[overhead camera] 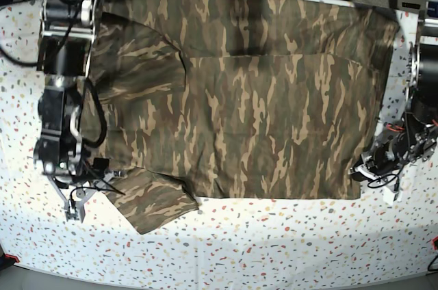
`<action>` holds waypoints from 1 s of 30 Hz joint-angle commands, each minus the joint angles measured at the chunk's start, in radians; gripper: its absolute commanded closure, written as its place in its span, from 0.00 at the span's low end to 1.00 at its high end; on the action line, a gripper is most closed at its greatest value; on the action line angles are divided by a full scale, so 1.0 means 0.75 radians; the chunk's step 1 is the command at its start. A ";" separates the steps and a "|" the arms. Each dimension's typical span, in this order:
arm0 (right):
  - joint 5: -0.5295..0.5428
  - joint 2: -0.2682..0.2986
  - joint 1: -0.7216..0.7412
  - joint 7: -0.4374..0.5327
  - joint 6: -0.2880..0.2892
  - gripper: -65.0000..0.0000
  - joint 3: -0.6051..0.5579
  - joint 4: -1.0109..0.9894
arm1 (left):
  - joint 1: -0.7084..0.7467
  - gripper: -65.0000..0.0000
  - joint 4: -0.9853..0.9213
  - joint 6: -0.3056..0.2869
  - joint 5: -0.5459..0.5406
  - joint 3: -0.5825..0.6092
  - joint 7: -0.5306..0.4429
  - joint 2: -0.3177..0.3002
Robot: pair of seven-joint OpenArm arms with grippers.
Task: Fold the T-shirt properly
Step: 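Lower the held edge toward the hem with both grippers, then lay the folded edge down along the hem and release both grippers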
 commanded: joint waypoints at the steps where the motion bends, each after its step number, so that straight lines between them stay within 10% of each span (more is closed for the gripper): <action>1: 0.020 0.037 0.079 0.019 0.013 0.56 0.005 -0.056 | -0.048 1.00 0.016 -0.011 -0.013 -0.002 -0.028 -0.016; 10: 0.087 0.161 0.332 0.202 0.270 0.56 0.002 -0.551 | -0.047 1.00 0.016 -0.011 -0.014 -0.002 -0.064 -0.016; 24: 0.012 0.175 0.392 0.426 0.268 0.57 0.002 -0.959 | -0.047 1.00 0.016 -0.011 -0.014 -0.002 -0.063 -0.016; 30: 0.012 0.176 0.370 0.419 0.268 0.91 0.002 -0.960 | -0.047 1.00 0.016 -0.011 -0.014 -0.002 -0.064 -0.016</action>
